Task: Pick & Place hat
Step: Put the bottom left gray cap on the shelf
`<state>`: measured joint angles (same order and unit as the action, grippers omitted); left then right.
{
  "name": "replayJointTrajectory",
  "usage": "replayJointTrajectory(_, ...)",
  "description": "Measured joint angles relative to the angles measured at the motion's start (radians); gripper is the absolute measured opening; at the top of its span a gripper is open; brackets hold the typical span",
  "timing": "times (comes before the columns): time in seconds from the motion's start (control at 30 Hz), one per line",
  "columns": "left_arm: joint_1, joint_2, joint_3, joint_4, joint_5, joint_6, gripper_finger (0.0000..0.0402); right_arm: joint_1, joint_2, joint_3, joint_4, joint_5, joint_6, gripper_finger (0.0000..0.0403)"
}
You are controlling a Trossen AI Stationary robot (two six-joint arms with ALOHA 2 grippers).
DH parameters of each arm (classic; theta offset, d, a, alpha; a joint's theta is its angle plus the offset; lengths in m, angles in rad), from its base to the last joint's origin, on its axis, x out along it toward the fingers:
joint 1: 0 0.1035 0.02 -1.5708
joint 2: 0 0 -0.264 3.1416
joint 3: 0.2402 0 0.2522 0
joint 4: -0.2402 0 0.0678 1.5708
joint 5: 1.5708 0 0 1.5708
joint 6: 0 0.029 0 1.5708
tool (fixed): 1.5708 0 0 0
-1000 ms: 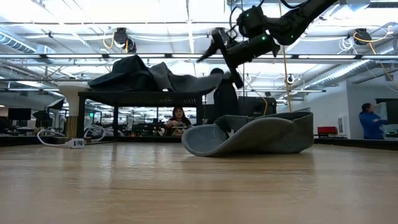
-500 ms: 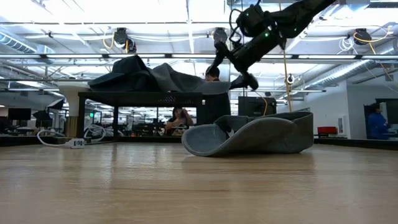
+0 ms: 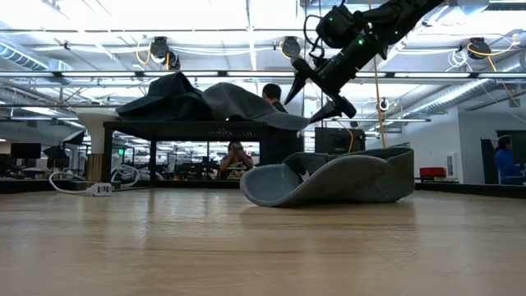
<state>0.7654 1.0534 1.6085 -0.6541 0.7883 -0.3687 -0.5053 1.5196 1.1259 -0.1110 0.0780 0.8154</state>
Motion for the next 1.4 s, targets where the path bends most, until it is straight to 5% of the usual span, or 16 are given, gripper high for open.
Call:
replayJointTrajectory(0.57,0.000,0.000,0.000,0.000,0.000,-0.011,0.0282,-0.019,-0.006,-0.093,0.151,-0.139,0.014,0.0285)
replayJointTrajectory(0.73,0.000,0.000,0.000,0.000,0.000,-0.013,0.0282,-0.019,-0.009,-0.093,0.148,-0.224,0.010,0.0206)
replayJointTrajectory(1.0,-0.001,0.004,0.000,0.000,-0.030,-0.064,0.0282,-0.017,-0.033,-0.090,0.164,-0.292,0.008,0.0015)
replayJointTrajectory(1.4,-0.038,0.095,0.000,-0.007,-0.179,-0.247,0.0282,-0.017,-0.331,-0.095,0.069,-0.287,-0.059,0.0003)
